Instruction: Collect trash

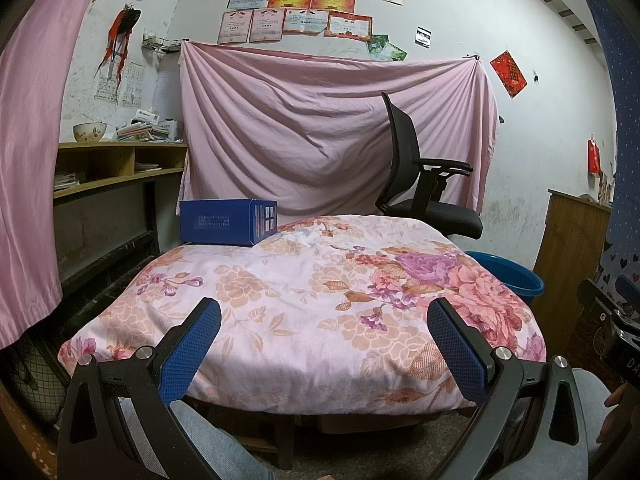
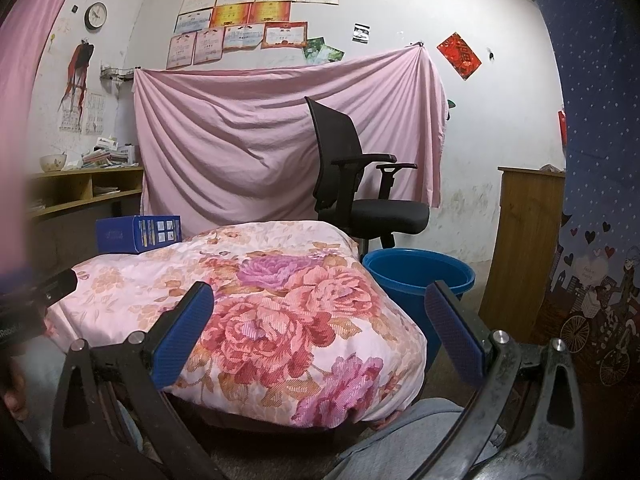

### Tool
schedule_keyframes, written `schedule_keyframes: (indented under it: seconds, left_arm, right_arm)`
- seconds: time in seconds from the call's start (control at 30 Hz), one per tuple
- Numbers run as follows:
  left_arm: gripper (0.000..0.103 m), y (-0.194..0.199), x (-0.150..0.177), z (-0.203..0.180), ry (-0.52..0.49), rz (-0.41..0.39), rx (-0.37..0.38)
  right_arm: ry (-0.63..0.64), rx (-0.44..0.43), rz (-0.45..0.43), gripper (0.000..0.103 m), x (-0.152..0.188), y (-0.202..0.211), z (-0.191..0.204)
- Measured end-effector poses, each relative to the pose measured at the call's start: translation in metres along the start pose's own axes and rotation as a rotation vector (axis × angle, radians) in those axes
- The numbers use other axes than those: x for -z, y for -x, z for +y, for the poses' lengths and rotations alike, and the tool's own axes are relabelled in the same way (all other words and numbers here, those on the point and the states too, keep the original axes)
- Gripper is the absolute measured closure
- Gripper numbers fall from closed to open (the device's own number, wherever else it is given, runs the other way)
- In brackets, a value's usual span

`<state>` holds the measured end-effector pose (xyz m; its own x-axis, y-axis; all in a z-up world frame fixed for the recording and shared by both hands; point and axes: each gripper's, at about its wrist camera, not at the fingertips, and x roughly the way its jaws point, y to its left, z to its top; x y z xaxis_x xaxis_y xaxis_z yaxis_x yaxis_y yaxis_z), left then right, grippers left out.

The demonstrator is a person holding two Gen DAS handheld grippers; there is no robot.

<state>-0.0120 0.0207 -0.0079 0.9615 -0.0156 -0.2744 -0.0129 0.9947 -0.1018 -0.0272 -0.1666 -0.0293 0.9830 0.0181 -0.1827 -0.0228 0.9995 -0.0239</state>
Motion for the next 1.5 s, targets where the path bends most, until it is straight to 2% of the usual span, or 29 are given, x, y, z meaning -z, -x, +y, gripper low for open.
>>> schedule_keyframes:
  seconds: [0.87, 1.1, 1.5]
  left_arm:
    - [0.002, -0.002, 0.005, 0.007, 0.001, 0.014, 0.005]
    - [0.002, -0.003, 0.003, 0.012, -0.001, 0.009, -0.028]
    - [0.002, -0.001, 0.002, 0.016, -0.025, 0.013, -0.038]
  right_arm:
    - [-0.002, 0.001, 0.005, 0.000, 0.001, 0.000, 0.000]
    - [-0.006, 0.000, 0.016, 0.000, 0.004, -0.002, 0.000]
    - [-0.012, -0.001, 0.021, 0.000, 0.003, -0.003, -0.002]
